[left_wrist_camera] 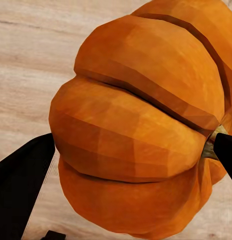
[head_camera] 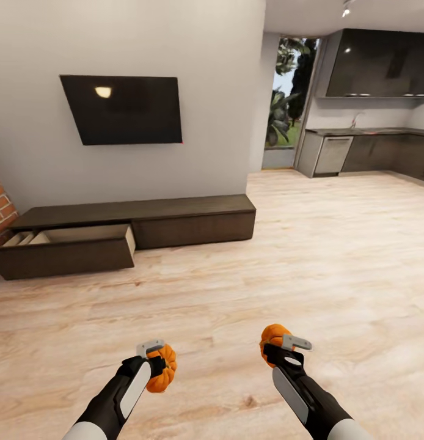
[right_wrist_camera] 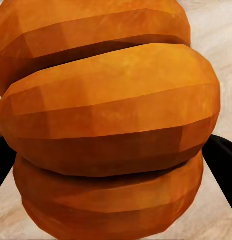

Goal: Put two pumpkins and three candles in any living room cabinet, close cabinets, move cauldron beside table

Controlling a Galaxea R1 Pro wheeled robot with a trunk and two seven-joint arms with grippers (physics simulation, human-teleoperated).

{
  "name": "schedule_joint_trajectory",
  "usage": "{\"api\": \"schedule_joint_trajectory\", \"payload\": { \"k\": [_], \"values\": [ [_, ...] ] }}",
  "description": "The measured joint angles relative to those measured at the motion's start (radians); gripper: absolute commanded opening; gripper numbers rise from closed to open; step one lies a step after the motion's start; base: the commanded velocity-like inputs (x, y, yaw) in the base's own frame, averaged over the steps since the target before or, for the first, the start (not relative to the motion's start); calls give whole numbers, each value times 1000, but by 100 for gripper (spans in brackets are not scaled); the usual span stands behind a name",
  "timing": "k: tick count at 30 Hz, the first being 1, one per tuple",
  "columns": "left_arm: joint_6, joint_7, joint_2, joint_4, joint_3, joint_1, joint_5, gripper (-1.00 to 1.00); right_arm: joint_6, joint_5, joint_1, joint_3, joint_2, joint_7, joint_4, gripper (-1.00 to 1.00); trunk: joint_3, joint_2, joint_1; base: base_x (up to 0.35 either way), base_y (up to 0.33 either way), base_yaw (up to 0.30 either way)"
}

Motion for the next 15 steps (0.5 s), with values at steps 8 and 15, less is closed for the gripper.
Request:
{"api": "schedule_joint_trajectory", "payload": {
  "k": [8, 15],
  "values": [
    [0, 0, 0, 0, 0, 0, 1, -100, 0, 0, 0, 0, 0, 0, 0, -100, 0, 0, 0, 161, 157, 281],
    [0, 0, 0, 0, 0, 0, 1, -100, -1, 0, 0, 0, 0, 0, -1, -100, 0, 0, 0, 256, 211, 281]
  ]
}}
